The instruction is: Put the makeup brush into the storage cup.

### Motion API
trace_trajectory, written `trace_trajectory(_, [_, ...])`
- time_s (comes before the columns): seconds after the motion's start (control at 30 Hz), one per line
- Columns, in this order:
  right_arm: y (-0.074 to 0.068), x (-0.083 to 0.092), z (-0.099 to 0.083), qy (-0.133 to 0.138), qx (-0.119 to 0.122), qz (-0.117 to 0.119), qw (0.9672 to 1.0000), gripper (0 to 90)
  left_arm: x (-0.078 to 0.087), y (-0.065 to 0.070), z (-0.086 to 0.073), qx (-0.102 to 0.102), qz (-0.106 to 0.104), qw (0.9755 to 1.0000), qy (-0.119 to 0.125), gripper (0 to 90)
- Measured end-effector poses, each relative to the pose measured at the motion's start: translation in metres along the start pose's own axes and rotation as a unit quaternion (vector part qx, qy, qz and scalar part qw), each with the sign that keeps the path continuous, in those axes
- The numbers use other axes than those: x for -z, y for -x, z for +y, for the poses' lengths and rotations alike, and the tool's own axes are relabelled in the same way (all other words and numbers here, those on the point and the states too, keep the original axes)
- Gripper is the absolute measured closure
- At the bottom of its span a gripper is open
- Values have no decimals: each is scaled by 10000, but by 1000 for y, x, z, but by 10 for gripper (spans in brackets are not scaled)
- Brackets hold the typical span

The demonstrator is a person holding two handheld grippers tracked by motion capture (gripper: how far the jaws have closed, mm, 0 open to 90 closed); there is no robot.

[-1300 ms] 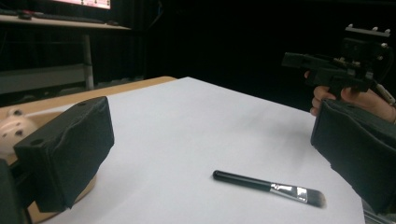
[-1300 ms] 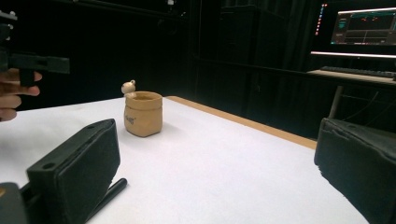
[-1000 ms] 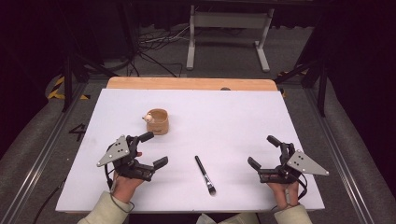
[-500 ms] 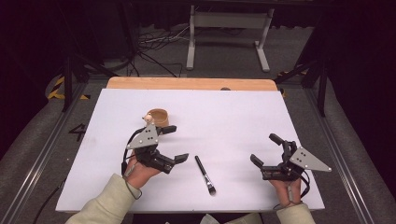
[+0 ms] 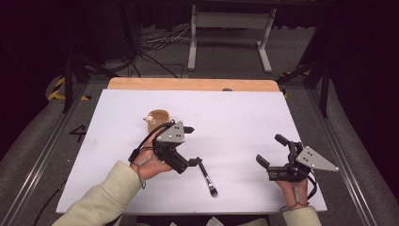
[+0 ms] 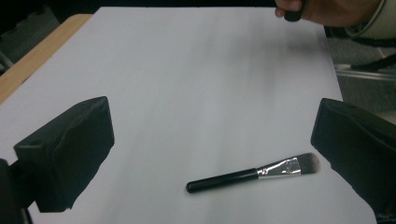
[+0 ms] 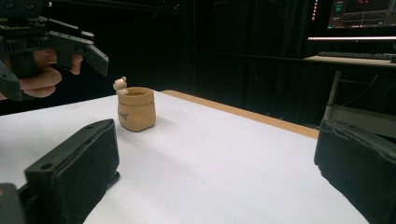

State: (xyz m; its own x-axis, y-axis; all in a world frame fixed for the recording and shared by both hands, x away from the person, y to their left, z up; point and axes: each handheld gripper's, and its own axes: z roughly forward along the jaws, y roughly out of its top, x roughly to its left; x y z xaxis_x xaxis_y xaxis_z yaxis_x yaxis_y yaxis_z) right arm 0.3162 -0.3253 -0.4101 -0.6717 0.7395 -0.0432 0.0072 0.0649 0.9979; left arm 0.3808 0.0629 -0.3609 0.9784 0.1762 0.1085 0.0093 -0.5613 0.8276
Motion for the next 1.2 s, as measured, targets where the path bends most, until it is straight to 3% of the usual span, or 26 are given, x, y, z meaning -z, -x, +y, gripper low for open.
trace_trajectory(0.1, [1,3,0,-1,1,-19,10000,5,-6,0,6,-217,-78,9993,-288,14])
trace_trajectory(0.27, [2,3,1,10,-24,-12,10000,5,-10,-1,13,-354,-183,9975,-590,17])
trace_trajectory(0.33, [3,3,2,14,-59,6,10000,4,-14,-3,14,-408,-336,9957,-762,29])
trace_trajectory(0.53, [4,0,1,-8,-103,47,9999,4,-22,-7,14,-416,-461,9911,-1181,26])
trace_trajectory(0.63, [4,-1,2,-7,-129,48,9999,4,-26,-7,15,-492,-517,9892,-1280,22])
trace_trajectory(0.73, [5,-2,2,1,-156,79,9998,4,-30,-9,16,-397,-561,9874,-1428,22])
trace_trajectory(0.87, [6,-3,2,-7,-226,116,9997,4,-33,-9,17,-444,-585,9853,-1545,32])
trace_trajectory(1.0, [6,-3,2,3,-226,119,9997,4,-41,-8,18,-453,-719,9805,-1772,45])
trace_trajectory(1.07, [6,-3,3,7,-238,119,9996,4,-42,-8,18,-422,-755,9803,-1778,67])
trace_trajectory(1.1, [7,-3,3,22,-230,125,9997,4,-42,-8,19,-373,-730,9817,-1717,67])
trace_trajectory(1.2, [8,-4,3,32,-326,135,9994,4,-45,-11,19,-304,-838,9826,-1626,84])
